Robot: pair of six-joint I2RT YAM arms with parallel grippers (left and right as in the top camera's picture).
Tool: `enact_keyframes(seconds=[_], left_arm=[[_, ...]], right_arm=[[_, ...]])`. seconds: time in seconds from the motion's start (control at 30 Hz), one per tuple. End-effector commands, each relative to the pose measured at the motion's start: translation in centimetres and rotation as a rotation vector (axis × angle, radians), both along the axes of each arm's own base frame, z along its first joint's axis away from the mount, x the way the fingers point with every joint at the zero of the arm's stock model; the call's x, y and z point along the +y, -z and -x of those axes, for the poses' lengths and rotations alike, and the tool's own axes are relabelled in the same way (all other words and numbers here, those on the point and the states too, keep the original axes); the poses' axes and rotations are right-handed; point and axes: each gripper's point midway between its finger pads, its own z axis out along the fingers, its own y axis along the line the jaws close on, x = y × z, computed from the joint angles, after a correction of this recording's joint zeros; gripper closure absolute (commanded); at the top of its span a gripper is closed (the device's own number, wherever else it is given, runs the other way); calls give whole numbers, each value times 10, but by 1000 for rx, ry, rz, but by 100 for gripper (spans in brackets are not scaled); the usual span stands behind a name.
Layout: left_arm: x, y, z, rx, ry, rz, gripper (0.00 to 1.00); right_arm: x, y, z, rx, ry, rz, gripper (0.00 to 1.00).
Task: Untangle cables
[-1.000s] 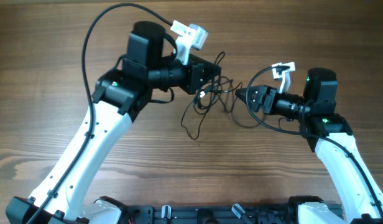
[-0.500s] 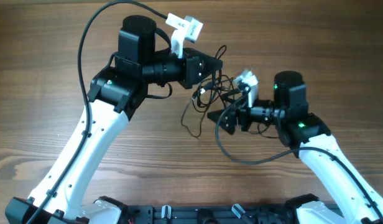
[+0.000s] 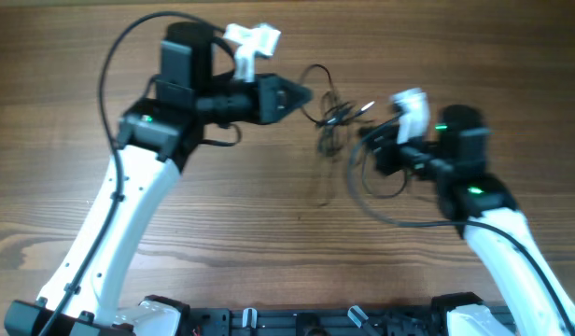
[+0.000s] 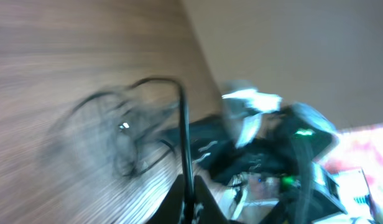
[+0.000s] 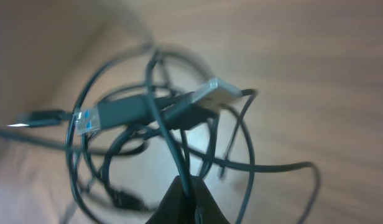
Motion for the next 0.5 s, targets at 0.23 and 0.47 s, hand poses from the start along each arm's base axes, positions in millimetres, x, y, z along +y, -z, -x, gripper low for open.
enact_keyframes(seconds=[0.23,0.47], left_arm=[[138,14,-35,57,-321,-58,96],[244,18,-43,100,-608,-46,96]], right_arm=[[-165,-8,7,105,628,-78,96],[-231,28,39,303,1050,-119,96]])
